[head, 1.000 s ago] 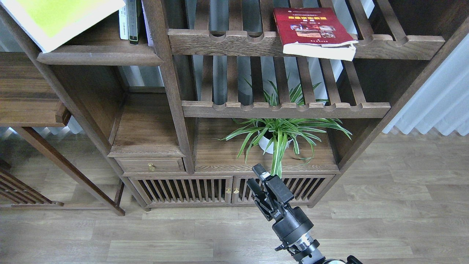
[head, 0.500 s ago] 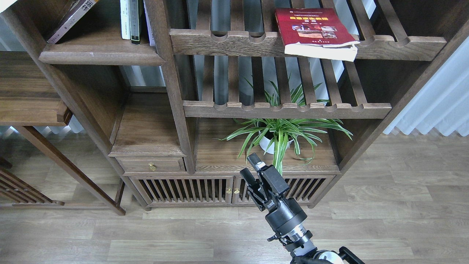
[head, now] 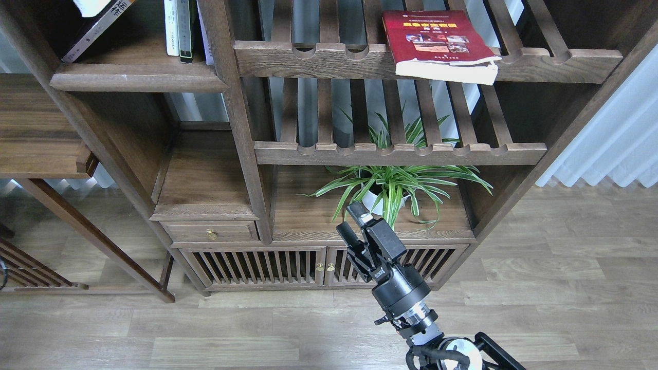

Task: Organize books on shelf
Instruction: 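Release the yellow book on the top shelf with the left gripper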

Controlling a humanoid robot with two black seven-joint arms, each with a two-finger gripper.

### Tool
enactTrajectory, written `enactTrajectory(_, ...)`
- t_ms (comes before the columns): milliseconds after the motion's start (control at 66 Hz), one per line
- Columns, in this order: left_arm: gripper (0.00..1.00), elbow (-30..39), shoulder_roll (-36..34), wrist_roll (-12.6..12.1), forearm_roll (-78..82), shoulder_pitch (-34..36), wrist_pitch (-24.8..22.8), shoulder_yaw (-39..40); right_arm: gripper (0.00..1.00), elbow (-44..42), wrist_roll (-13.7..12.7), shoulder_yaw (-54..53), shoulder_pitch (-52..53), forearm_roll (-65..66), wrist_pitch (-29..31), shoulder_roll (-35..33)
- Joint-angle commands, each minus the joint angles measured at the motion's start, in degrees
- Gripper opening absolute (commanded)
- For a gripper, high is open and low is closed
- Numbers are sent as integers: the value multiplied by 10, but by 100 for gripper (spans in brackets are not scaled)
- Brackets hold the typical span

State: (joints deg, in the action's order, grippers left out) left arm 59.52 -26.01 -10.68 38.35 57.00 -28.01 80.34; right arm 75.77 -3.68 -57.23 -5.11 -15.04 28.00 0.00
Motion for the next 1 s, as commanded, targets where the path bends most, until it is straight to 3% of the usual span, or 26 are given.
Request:
enactTrajectory(0,4,-4,4,24,15,1,4,-12,91,-1,0,-1,-3,-1,0,0)
enactTrajectory(242,4,-48,5,103,26,19,73,-33,93,-3,1,-1,-6,-3,0,-4)
enactTrajectory(288,4,-67,5,128,26,30,93,-38,93,-4,1,1,-6,-3,0,-4)
enactTrajectory(727,5,-148,14,183,23,72,95,-99,93,-4,0,9,-12,-2,0,-4)
enactTrajectory(985,6,-159,37,188,23,78,95,-113,93,-4,0,7,-19,-2,0,-7)
